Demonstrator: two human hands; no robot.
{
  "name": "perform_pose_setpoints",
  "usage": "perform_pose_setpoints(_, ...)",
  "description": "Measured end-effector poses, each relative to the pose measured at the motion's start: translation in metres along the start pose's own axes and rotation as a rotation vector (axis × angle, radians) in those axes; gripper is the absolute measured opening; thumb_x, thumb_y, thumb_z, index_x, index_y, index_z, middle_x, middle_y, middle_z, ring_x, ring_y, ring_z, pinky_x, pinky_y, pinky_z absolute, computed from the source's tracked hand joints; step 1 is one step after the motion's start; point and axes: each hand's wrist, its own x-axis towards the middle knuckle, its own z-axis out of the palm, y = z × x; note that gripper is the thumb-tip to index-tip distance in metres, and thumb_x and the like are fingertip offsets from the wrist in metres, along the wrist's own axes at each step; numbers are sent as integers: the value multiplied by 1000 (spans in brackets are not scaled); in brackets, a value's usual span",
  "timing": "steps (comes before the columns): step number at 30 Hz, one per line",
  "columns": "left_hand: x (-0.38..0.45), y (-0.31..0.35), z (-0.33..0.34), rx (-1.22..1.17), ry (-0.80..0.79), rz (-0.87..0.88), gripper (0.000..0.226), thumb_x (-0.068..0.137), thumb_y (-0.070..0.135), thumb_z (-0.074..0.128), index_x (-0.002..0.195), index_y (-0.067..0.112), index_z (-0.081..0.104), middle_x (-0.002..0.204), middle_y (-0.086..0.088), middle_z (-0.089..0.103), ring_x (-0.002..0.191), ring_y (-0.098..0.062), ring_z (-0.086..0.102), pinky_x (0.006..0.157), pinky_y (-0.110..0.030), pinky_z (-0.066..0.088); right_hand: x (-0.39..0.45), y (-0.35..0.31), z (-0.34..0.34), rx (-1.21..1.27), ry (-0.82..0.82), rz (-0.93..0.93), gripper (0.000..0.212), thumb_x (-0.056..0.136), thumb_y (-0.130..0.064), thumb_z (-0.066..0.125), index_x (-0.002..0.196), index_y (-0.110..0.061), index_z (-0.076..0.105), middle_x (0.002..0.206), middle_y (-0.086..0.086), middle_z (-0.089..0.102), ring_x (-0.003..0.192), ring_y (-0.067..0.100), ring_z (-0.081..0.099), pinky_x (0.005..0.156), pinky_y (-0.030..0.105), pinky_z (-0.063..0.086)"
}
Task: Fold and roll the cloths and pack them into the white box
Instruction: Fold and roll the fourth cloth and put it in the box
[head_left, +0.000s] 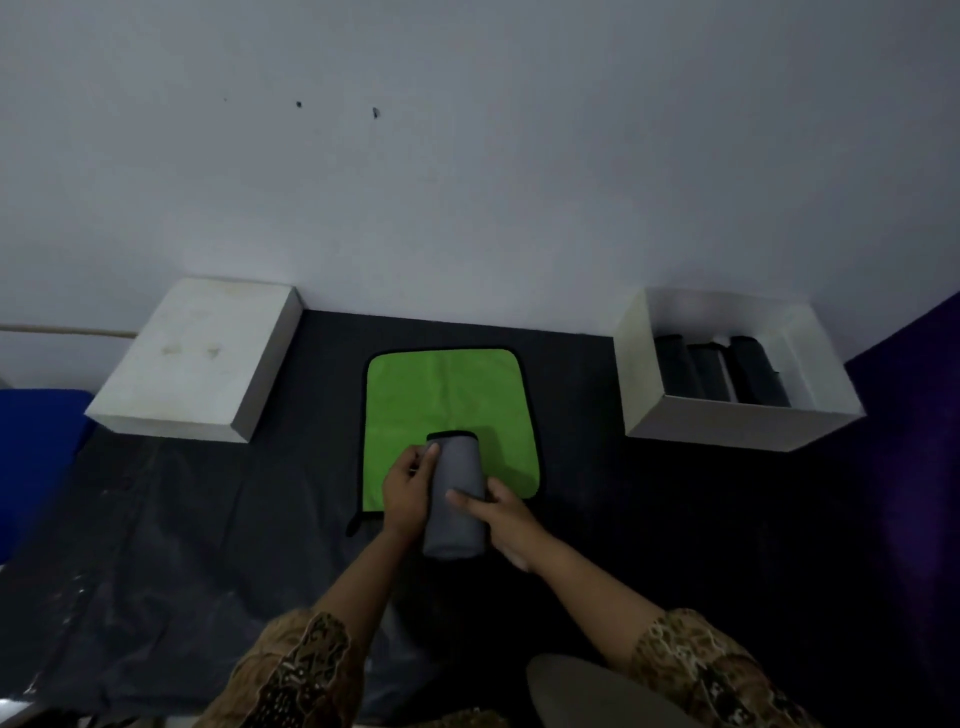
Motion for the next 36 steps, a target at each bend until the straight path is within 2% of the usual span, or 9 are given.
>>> perform_pose_setpoints(3,3,21,28,-44,-65,28,28,95,17,52,69,9,56,66,-7,55,63,-10,47,58,-26,39,-14,-20,-19,12,44,-58,47,83,-5,69,123,-3,44,108,12,66,94,22,66,80,30,57)
perform_pose_setpoints(5,2,34,50,-88,-98,3,28,96,17,50,69,11,55,67,-5,56,62,-5,49,58,-21,43,-22,-34,-34,-15,76,-104,53,84,-3,68,128,-6,40,117,14,63,97,20,65,76,24,57)
perform_pose_setpoints(9,-6,61,105,-128,-85,41,26,95,15,51,69,11,52,65,0,53,53,9,47,54,-9,42,-44,-66,-75,-90,77,-207,56,85,-2,65,135,-5,40,132,18,56,117,28,58,94,35,52)
perform_pose_setpoints(12,-13,78,144,-141,-47,94,25,90,15,61,66,14,53,64,0,56,55,4,49,58,-18,43,-60,-86,-110,-81,73,-235,55,85,-6,67,133,-8,42,133,16,56,123,30,56,102,42,48)
perform_pose_setpoints(16,-22,104,200,-148,0,209,20,81,14,72,75,19,53,67,5,53,62,-3,49,61,-13,43,-69,-108,-157,1,127,-296,49,89,-26,64,132,-9,48,133,13,58,123,27,56,109,46,42)
perform_pose_setpoints(21,-25,135,270,-186,-15,193,26,74,18,78,85,17,55,66,6,54,59,-4,50,57,-9,44,-73,-142,-213,-26,243,-365,31,90,-40,59,117,-25,54,127,3,61,117,16,58,96,28,48)
perform_pose_setpoints(25,-22,149,312,-198,-29,174,18,83,26,69,85,17,53,72,6,60,64,-1,56,57,-4,45,-69,-172,-252,-92,317,-451,44,91,-38,59,130,-19,50,130,8,59,119,22,56,105,39,46)
perform_pose_setpoints(31,6,144,333,148,156,188,22,93,25,52,104,5,54,102,-12,62,96,-24,58,85,-38,47,-38,-228,-303,-154,390,-555,29,92,-33,58,116,-17,53,114,6,63,113,26,59,96,38,48)
perform_pose_setpoints(36,33,120,333,405,23,75,42,96,32,45,123,0,49,124,-22,56,115,-35,54,95,-41,44,13,-253,-320,-281,458,-435,42,90,-43,57,118,-12,51,119,12,61,108,29,58,94,44,49)
